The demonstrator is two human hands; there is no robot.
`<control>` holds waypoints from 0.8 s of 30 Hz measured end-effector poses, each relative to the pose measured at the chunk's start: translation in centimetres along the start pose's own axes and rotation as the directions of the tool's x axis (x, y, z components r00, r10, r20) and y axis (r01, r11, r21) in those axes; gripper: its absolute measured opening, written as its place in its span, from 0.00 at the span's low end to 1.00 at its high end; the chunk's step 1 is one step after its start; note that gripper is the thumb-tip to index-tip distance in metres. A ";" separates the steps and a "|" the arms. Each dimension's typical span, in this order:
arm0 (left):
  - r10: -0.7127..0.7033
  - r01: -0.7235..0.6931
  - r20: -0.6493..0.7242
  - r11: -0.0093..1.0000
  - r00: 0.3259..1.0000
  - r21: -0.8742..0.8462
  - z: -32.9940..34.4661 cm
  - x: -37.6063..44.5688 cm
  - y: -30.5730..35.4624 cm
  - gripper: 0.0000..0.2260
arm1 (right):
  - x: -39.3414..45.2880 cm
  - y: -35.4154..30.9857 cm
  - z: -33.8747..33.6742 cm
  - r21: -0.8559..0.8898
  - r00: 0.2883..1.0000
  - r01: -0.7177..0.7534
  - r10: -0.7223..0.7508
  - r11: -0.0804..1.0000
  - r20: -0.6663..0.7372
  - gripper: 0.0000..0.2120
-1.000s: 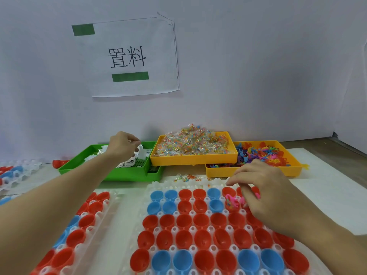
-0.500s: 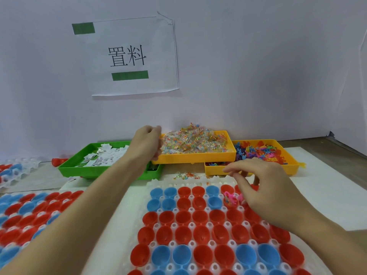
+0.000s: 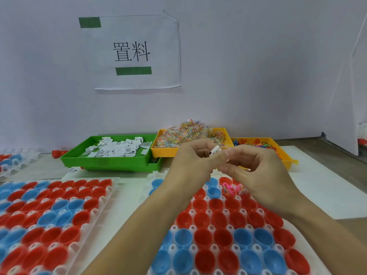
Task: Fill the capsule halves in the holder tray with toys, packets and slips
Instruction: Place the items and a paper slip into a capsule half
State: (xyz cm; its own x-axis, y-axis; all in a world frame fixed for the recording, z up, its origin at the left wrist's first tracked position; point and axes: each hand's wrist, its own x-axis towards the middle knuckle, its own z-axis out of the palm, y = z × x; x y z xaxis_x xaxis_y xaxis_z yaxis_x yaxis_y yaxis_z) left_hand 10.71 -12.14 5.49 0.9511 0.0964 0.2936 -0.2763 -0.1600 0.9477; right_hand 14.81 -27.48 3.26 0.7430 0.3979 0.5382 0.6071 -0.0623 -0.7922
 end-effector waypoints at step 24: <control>-0.052 0.058 -0.037 0.978 0.998 0.202 -1.6 0.4 -1.3 0.05 | 0.3 0.5 -0.1 -0.015 0.976 -0.211 0.210 0.977 -0.055 0.01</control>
State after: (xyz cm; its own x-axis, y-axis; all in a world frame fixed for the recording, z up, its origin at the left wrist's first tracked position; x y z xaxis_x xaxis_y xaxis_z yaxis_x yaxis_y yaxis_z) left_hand 11.28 -10.36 4.58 0.9583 0.1406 0.2487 -0.1871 -0.3491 0.9182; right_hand 15.38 -27.53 3.01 0.8684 0.3250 0.3746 0.4407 -0.1590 -0.8835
